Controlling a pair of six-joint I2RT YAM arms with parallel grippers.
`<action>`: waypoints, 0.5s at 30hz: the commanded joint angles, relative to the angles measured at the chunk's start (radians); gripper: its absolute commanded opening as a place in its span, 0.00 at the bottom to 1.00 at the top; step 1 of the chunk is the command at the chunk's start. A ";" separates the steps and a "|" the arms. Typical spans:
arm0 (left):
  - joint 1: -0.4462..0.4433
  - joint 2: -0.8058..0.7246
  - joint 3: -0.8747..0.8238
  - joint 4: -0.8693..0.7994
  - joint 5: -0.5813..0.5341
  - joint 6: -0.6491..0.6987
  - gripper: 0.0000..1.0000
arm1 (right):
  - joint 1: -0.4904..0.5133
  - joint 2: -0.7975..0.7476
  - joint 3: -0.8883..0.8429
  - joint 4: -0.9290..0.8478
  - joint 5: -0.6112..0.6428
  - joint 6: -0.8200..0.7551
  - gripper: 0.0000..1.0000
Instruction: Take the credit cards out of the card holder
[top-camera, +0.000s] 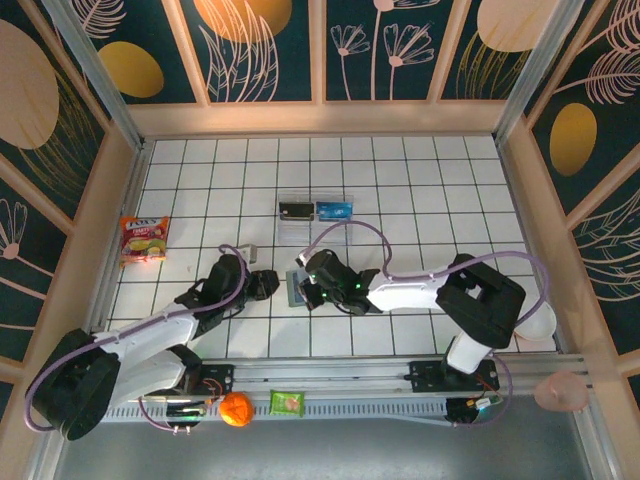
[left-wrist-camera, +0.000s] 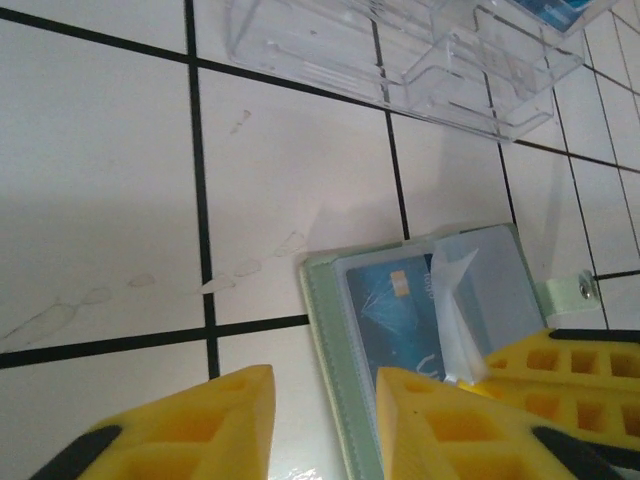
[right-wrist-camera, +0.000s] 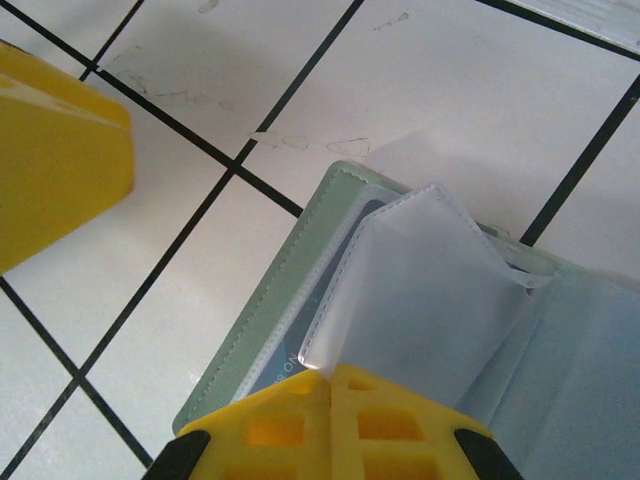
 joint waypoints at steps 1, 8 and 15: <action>-0.014 0.041 0.011 0.101 0.060 -0.010 0.26 | -0.002 -0.043 -0.022 0.088 -0.012 0.049 0.00; -0.083 0.169 0.056 0.156 0.081 -0.021 0.08 | 0.000 -0.040 -0.034 0.092 -0.012 0.073 0.00; -0.087 0.265 0.085 0.170 0.113 -0.012 0.00 | 0.005 -0.036 -0.043 0.093 0.003 0.095 0.00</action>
